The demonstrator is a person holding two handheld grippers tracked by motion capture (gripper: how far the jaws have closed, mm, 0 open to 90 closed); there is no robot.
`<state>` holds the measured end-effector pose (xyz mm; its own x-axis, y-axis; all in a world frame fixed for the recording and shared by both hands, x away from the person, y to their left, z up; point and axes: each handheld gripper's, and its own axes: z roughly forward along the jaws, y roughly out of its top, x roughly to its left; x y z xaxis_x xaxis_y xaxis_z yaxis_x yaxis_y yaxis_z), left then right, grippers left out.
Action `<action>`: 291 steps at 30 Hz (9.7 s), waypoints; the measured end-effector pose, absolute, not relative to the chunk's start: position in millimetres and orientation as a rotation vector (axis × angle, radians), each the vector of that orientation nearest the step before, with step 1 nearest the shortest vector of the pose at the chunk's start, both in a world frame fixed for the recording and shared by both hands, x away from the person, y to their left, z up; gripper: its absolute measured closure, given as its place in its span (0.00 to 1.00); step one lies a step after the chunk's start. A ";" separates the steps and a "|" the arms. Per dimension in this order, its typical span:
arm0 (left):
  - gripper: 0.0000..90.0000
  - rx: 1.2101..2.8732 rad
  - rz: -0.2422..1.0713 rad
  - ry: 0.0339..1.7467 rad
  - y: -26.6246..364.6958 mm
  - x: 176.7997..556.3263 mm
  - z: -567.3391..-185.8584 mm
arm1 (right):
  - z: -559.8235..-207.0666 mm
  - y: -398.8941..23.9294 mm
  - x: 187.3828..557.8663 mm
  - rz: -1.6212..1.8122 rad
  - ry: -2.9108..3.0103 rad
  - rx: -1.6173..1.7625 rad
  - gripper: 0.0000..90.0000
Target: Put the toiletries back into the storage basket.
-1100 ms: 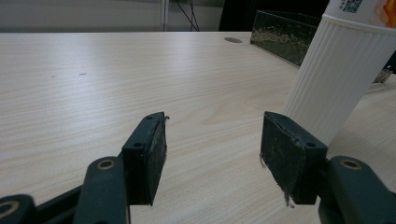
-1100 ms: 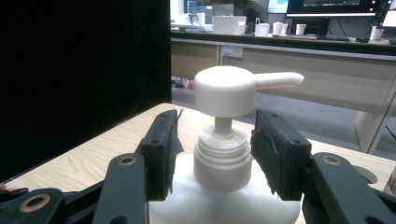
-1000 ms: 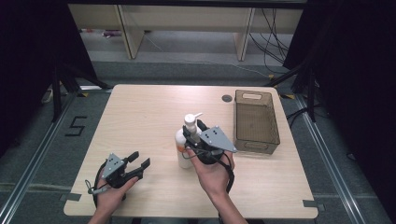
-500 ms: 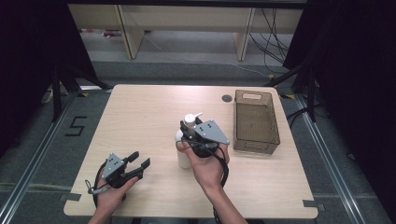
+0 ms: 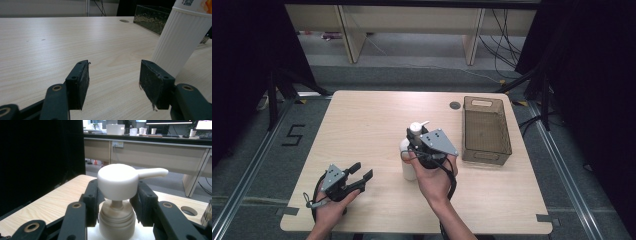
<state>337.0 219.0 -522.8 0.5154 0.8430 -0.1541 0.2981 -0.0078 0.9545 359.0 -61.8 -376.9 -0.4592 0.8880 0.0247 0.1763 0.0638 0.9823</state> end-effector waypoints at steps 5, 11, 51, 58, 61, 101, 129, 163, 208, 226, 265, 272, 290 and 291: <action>0.45 1.572 0.575 1.009 218.9 337.1 -522.9 | -373.1 -65.2 356.2 1.454 1.708 1.080 0.67; 0.45 1.571 0.578 1.007 218.3 337.3 -523.0 | -360.4 -75.8 351.5 1.477 1.682 1.064 0.67; 0.45 1.567 0.581 1.013 218.4 337.1 -523.1 | -317.6 -184.9 320.6 1.395 1.371 1.124 0.67; 0.45 1.568 0.577 1.018 218.9 336.8 -522.8 | -316.6 -196.3 320.4 1.377 1.338 1.144 0.67; 0.45 1.569 0.576 1.019 218.9 336.7 -522.9 | -315.1 -202.1 320.0 1.367 1.320 1.143 0.67; 0.45 1.572 0.575 1.015 218.4 336.6 -522.9 | -292.8 -233.4 343.7 1.312 1.222 1.156 0.67; 0.46 1.578 0.579 1.021 218.3 336.9 -522.7 | -287.5 -236.1 370.5 1.310 1.220 1.169 0.67; 0.46 1.575 0.574 1.023 218.7 337.0 -522.7 | -294.4 -232.5 403.4 1.295 1.241 1.210 0.67; 0.46 1.573 0.568 1.013 218.9 336.8 -522.8 | -319.7 -228.5 418.8 1.216 1.255 1.263 0.67; 0.46 1.573 0.568 1.012 219.0 336.8 -522.9 | -330.2 -228.4 419.4 1.202 1.263 1.277 0.67; 0.46 1.579 0.568 1.015 218.9 337.2 -522.8 | -360.8 -220.8 416.7 1.162 1.332 1.312 0.67; 0.46 1.576 0.568 1.015 219.0 337.1 -522.8 | -365.8 -220.4 416.7 1.151 1.349 1.312 0.67; 0.46 1.574 0.566 1.012 219.0 336.9 -522.8 | -368.1 -222.3 414.3 1.137 1.360 1.309 0.67; 0.46 1.573 0.566 1.012 219.0 336.9 -522.9 | -368.2 -221.8 413.2 1.143 1.356 1.319 0.67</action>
